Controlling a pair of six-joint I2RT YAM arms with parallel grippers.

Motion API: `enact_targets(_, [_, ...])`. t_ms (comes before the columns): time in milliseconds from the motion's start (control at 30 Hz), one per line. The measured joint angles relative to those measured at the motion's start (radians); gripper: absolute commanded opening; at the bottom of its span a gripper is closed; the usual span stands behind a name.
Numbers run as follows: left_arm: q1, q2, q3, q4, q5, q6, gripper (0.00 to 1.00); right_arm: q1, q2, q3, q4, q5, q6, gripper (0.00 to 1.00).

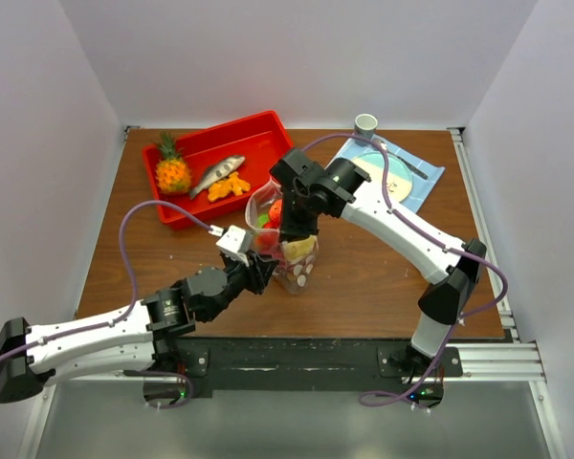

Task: Place the food in the zip-top bag and seal the zipper
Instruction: Zip the zipper food storage bag at the center of the board.

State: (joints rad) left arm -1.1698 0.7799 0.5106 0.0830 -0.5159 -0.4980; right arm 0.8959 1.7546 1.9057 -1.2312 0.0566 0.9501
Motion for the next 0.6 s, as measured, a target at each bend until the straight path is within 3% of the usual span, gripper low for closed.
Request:
enact_targets(367, [-0.093,0.090,-0.013,0.166,-0.133,0.021,0.48,0.000,0.000,0.026,-0.058,0.004,0.032,0.00])
enact_targets(600, [-0.110,0.122,-0.013,0.254,-0.157,0.046,0.47,0.000,0.000,0.026,-0.085,0.004,0.045,0.00])
